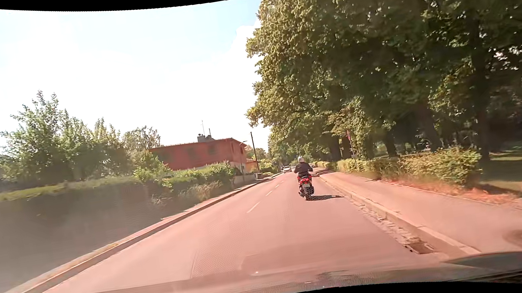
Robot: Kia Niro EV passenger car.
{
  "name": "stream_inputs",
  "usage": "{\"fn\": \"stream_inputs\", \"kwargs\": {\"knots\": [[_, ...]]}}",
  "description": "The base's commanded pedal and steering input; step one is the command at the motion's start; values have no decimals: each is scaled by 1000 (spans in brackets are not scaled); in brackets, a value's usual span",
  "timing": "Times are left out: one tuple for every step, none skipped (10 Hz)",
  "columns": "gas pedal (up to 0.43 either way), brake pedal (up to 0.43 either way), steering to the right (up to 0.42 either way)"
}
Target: Follow the waypoints while adhering to traffic rules and regulations
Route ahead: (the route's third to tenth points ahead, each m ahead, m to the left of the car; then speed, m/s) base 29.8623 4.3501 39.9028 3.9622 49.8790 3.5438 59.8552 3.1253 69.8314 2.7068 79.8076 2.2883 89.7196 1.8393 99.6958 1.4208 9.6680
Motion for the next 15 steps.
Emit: {"fn": "stream_inputs", "kwargs": {"knots": [[189, 6, 29], [189, 6, 22], [197, 6, 16], [197, 6, 16], [197, 6, 15], [197, 6, 14], [209, 6, 14], [209, 6, 14], [220, 6, 14], [220, 6, 14], [220, 6, 13], [220, 6, 11], [228, 6, 8], [240, 6, 8], [240, 6, 7]]}}
